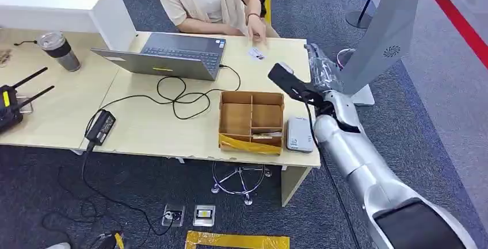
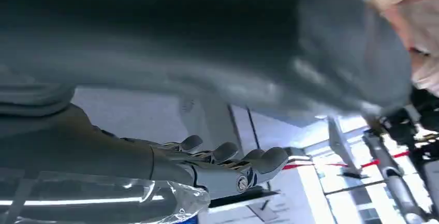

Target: Pass the card to the sensor for recognition and then transmit it.

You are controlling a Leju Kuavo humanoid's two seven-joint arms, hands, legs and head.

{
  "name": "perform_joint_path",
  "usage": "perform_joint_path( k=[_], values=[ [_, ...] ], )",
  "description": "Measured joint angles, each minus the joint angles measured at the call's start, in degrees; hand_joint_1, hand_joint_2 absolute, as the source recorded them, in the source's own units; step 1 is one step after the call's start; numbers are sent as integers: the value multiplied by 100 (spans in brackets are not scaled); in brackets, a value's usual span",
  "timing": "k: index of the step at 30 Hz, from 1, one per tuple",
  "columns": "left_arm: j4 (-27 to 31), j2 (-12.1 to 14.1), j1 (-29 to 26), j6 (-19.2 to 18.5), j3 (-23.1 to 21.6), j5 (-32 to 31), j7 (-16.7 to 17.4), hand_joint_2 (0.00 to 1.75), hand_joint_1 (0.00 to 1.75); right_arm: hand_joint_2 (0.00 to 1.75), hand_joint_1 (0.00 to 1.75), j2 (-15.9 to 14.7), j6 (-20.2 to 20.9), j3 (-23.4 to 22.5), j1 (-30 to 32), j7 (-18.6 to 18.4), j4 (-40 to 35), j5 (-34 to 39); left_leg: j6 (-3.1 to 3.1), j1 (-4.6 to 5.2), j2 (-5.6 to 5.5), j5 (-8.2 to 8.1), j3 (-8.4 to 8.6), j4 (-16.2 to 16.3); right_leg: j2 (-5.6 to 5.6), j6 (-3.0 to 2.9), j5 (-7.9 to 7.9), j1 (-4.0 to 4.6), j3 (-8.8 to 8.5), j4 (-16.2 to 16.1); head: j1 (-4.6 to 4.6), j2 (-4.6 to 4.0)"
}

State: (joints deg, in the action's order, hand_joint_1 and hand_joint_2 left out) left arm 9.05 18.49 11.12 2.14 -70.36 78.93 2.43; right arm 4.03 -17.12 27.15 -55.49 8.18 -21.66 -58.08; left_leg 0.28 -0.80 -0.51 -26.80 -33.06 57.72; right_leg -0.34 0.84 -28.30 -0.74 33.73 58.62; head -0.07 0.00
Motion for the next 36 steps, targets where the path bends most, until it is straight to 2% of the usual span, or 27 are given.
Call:
perform_joint_path(
  k=[4,8,12,13,18,21,25,28,30,33,36],
  values=[
    [0,39,-24,7,2,134,24,0,0,0,0,-342,455,-215,92,17,-239,162,0,-1,3,0,2,0,-2,-1,2,0,1,0,2,0],
    [0,59,-44,39,13,258,77,0,0,0,0,-731,1045,-411,379,-83,-862,497,0,-2,-1,0,0,1,4,-1,1,2,1,0,4,0],
    [0,77,-49,116,22,374,147,0,0,0,0,-1013,1281,-486,641,-149,-1411,717,2,-2,3,-3,2,0,-1,-1,1,2,0,0,4,0],
    [0,79,-47,166,24,422,190,0,0,175,0,-1102,1331,-507,731,-186,-1638,802,2,-2,2,-3,3,0,0,-1,1,2,0,0,2,0],
    [0,81,-51,345,39,546,398,0,0,175,0,-1441,1565,-501,1263,-697,-2762,1123,2,-1,1,-2,3,0,-1,-1,1,1,0,0,2,0],
    [0,83,-45,439,70,571,511,0,0,175,0,-1613,1552,-427,1661,-1066,-3520,1261,2,-2,0,-3,4,0,1,-1,1,2,-2,-2,6,0],
    [0,81,-46,610,129,606,625,0,0,175,0,-1904,1171,-138,2369,-1493,-4836,1099,1,-2,-2,-6,0,-1,5,-2,-1,2,-1,-1,7,0],
    [4,61,-40,764,179,614,697,0,0,175,0,-2076,881,191,2891,-1569,-5735,779,4,-3,0,-11,2,-2,5,-5,-4,3,-1,-2,0,0],
    [9,39,-40,881,206,614,745,0,0,175,0,-2112,701,381,3226,-1580,-6115,561,6,-3,0,-13,2,-3,4,-6,-5,3,-1,-2,2,0],
    [26,7,-34,1012,212,610,785,0,0,175,0,-2083,193,819,3799,-1792,-6553,-21,6,-5,-2,-13,2,-4,7,-12,-10,5,-5,-2,4,0],
    [39,-28,-34,1043,219,608,787,0,0,175,0,-2057,20,1207,4141,-1913,-6765,-216,7,-5,0,-13,1,-4,7,-12,-10,5,-3,-2,4,0]
  ],
)
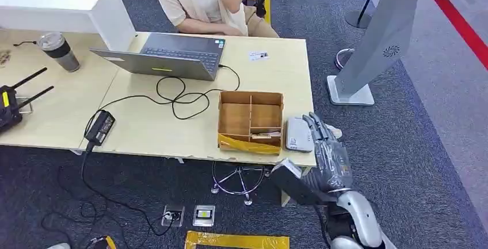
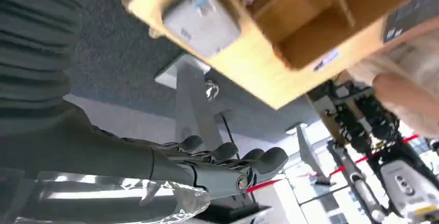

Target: Pass the card to the sensor for recognition and then transmit it.

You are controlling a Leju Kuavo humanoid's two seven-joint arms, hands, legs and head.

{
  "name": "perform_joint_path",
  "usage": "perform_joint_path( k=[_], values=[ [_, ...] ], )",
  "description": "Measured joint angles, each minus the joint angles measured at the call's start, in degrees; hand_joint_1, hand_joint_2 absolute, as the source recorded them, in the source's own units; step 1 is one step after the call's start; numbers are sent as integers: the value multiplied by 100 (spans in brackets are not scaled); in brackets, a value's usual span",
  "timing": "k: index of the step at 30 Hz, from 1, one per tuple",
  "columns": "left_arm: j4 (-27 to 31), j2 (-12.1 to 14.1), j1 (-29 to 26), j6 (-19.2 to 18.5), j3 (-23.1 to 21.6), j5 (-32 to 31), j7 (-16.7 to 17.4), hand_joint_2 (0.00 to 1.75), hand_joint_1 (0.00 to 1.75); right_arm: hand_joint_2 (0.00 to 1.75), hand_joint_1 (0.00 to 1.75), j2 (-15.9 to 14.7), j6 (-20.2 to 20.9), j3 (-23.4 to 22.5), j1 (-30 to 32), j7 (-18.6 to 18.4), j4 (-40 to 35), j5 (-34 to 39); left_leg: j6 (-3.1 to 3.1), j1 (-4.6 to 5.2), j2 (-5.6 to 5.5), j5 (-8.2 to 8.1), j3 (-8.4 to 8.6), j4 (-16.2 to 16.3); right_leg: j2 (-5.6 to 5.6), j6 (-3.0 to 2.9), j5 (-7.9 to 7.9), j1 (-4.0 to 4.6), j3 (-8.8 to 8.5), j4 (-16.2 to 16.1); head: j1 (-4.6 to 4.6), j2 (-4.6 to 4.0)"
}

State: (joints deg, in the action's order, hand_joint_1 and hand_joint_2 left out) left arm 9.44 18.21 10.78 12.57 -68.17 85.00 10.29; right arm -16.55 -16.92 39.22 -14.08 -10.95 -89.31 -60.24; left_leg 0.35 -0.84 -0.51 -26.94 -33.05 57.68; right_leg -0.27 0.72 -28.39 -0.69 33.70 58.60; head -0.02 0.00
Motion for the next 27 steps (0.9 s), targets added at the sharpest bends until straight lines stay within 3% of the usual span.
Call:
perform_joint_path(
  k=[13,17,27],
  values=[
    [33,-74,20,9,92,-61,0,0,0,175,0,89,-54,677,125,11,-164,-107,0,0,2,0,0,-1,-4,0,0,0,-2,1,-2,0],
    [35,-109,47,42,107,-61,0,0,0,175,0,570,-599,799,-59,138,603,-378,4,-3,4,-2,3,-1,-9,-1,0,4,-1,2,0,0],
    [41,-142,58,-17,136,-125,4,0,0,175,0,1436,-1016,917,-437,61,2146,-859,6,-4,0,0,1,-1,-4,-2,-1,4,-1,5,-2,0]
  ],
)
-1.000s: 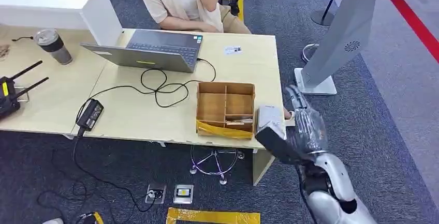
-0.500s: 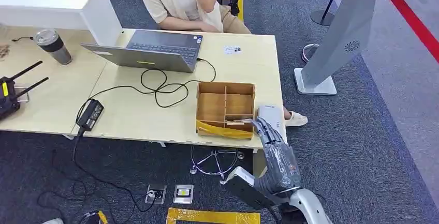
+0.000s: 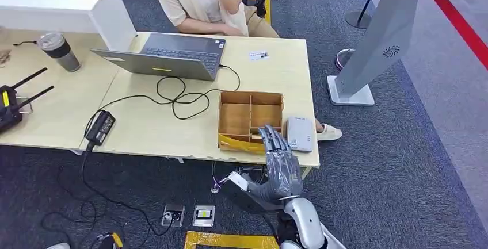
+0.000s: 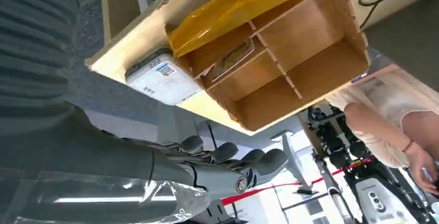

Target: Pass the card to the sensor for recognition and then transmit it.

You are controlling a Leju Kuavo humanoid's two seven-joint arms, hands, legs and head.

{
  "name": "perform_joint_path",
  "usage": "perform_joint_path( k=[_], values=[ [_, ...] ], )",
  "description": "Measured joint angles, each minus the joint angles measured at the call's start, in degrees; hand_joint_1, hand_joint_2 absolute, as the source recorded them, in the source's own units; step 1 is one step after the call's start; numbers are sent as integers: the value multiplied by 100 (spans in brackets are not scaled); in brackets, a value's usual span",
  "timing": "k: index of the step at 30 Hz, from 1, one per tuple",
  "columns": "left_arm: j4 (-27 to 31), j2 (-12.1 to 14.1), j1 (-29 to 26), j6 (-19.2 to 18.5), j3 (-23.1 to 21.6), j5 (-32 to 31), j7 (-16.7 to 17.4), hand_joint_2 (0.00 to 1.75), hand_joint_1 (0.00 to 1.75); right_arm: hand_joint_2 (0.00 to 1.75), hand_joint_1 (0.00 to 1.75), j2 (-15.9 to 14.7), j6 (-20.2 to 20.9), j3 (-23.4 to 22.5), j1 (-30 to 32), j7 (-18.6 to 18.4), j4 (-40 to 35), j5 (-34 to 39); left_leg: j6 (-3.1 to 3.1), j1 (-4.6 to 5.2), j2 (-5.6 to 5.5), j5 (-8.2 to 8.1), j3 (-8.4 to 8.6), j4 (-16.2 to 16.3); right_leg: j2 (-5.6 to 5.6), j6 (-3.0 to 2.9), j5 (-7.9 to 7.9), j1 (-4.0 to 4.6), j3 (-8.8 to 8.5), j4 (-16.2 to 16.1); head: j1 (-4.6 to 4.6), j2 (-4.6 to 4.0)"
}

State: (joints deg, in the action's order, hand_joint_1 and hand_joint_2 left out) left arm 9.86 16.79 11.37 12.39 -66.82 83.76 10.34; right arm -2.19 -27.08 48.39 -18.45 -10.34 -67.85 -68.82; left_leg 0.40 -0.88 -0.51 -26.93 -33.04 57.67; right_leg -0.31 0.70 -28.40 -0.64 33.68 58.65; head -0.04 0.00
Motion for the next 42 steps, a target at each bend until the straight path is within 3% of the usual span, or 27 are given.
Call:
perform_joint_path(
  k=[9,21,37,42],
  values=[
    [0,28,1,-31,0,-138,114,0,0,175,0,628,-239,0,-379,9,1295,-335,0,0,1,0,0,0,-4,0,0,0,1,0,-2,0],
    [2,63,2,11,0,-229,225,0,0,175,0,1128,-442,-4,-761,122,2263,-665,1,0,2,0,2,0,-9,0,0,0,2,0,0,0],
    [5,94,-1,-13,0,-271,262,0,0,175,0,1447,-444,-28,-1050,164,2901,-730,1,0,2,0,2,0,-9,0,0,0,2,0,0,0],
    [7,94,-2,-74,0,-308,216,0,0,175,0,1434,-461,-124,-1400,385,3161,-625,1,0,2,1,2,1,-9,0,1,0,2,0,-2,0]
  ],
)
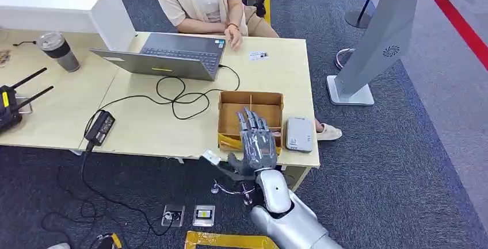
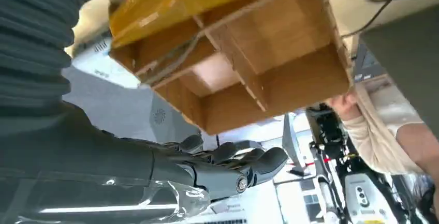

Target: Pass the card to the sensor for recognition and then transmit it.

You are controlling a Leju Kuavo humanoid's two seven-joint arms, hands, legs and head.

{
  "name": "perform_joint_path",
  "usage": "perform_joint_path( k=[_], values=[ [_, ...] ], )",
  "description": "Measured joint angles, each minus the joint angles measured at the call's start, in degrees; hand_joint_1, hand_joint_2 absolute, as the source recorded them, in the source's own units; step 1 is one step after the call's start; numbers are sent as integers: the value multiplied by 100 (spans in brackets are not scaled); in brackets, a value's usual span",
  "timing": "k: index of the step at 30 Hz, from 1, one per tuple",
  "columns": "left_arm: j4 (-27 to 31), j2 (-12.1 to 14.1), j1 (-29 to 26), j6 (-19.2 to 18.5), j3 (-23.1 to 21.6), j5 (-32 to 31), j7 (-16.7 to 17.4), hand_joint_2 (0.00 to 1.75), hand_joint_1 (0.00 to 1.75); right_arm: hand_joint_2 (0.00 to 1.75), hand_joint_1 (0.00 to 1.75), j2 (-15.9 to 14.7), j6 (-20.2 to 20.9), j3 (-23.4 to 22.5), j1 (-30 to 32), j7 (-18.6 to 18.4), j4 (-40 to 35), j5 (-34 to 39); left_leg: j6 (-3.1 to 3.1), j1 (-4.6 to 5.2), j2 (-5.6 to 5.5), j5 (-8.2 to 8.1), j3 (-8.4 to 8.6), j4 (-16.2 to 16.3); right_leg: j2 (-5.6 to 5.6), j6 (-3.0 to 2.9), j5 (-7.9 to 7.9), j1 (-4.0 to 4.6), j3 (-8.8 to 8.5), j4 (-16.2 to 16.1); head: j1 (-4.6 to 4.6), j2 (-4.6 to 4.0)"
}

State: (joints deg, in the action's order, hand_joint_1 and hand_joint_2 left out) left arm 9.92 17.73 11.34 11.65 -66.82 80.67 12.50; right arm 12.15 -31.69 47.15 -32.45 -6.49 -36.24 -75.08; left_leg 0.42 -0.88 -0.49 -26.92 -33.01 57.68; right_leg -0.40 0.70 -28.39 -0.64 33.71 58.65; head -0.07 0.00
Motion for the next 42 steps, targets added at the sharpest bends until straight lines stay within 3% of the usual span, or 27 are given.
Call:
perform_joint_path(
  k=[15,42],
  values=[
    [0,22,-4,-98,0,-87,-50,0,0,175,0,-61,-120,-133,-346,-205,553,-383,1,0,0,0,-1,0,0,0,0,0,1,0,0,0],
    [15,26,-26,-92,140,-111,-142,0,0,175,0,-240,-66,-380,-605,-13,1263,-393,1,0,0,0,-2,1,1,0,0,0,1,-1,0,0]
  ],
)
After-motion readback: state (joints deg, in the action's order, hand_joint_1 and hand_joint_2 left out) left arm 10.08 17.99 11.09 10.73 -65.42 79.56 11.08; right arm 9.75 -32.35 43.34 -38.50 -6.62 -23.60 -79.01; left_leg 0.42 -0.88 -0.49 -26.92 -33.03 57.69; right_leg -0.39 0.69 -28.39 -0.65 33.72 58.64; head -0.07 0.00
